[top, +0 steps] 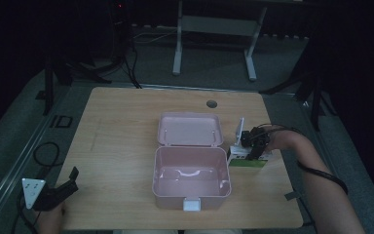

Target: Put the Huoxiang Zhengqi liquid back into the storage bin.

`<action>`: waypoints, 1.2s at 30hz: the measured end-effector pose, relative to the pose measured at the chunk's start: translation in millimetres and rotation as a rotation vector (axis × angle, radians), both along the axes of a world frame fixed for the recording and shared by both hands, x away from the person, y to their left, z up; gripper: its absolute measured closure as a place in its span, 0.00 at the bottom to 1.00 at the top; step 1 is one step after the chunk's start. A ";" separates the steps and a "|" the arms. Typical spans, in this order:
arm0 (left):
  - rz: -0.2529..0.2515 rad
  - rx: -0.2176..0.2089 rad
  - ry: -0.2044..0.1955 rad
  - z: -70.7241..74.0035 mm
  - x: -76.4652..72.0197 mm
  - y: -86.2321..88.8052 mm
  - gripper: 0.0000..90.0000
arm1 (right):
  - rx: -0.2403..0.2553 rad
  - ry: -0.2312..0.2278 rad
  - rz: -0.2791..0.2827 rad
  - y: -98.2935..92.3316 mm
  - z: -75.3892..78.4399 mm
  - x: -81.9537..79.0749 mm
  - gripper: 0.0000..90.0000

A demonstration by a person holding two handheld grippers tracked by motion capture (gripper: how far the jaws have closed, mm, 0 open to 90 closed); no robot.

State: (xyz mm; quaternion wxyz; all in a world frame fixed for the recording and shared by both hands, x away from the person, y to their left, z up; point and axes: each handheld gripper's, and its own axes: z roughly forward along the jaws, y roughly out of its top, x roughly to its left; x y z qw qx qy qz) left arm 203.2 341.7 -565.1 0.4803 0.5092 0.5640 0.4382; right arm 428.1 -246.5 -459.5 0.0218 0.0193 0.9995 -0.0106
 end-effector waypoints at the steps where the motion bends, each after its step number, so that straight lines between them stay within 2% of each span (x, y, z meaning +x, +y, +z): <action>1: -0.001 0.001 0.000 0.0 0.0 0.0 0.01 | 0.000 -0.002 0.004 0.3 -1.1 -0.3 0.65; 9: -0.001 0.002 0.001 0.0 0.1 -0.1 0.01 | -0.014 0.006 0.016 1.7 -0.6 -3.3 0.68; 16: -0.001 0.004 0.002 0.1 -0.1 -0.1 0.01 | -0.017 0.040 0.009 3.1 0.1 -10.7 0.69; 20: -0.001 0.004 0.001 0.1 -0.2 -0.1 0.01 | -0.020 0.062 0.005 0.5 0.8 -22.1 0.69; 24: -0.001 0.004 0.002 0.1 -0.1 -0.1 0.01 | -0.002 0.078 -0.013 -4.0 2.2 -30.6 0.69; 36: 0.000 0.003 0.001 0.1 -0.2 -0.2 0.01 | -0.003 0.090 0.004 -5.9 5.6 -66.0 0.69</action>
